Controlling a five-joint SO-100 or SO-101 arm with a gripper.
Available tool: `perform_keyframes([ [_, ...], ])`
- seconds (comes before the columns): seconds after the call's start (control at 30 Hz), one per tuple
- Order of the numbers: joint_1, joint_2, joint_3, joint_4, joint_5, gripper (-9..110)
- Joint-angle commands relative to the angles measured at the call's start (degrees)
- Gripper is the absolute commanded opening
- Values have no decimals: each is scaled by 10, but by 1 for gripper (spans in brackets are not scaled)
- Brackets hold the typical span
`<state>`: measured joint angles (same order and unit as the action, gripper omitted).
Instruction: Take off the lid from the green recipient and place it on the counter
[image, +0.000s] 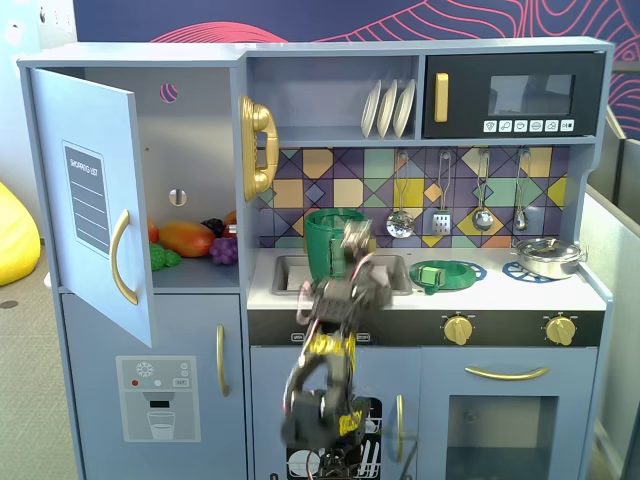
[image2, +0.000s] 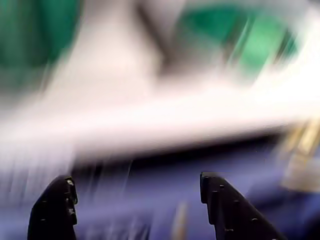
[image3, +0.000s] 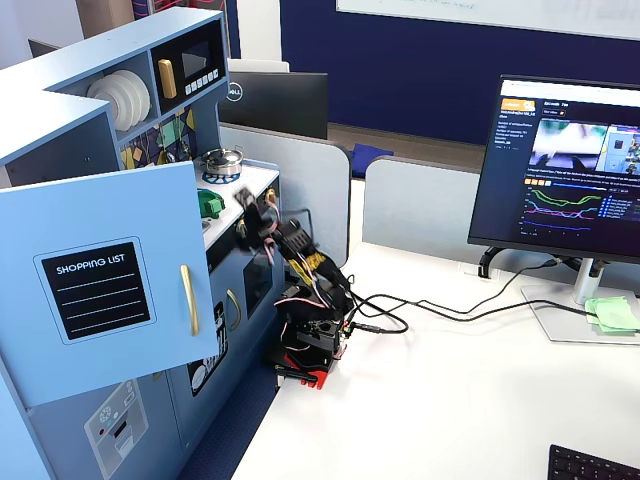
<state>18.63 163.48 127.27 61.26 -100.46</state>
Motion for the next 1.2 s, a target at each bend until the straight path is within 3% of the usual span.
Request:
perform_keyframes([
  [0.0, -49, 78, 90, 112, 1, 20],
  [0.37, -188, 84, 374, -83, 67, 8],
  [0.57, -194, 136, 436, 29, 69, 0],
  [0.87, -182, 185, 444, 250, 97, 0],
  [1.17, -178, 186, 444, 265, 142, 1],
])
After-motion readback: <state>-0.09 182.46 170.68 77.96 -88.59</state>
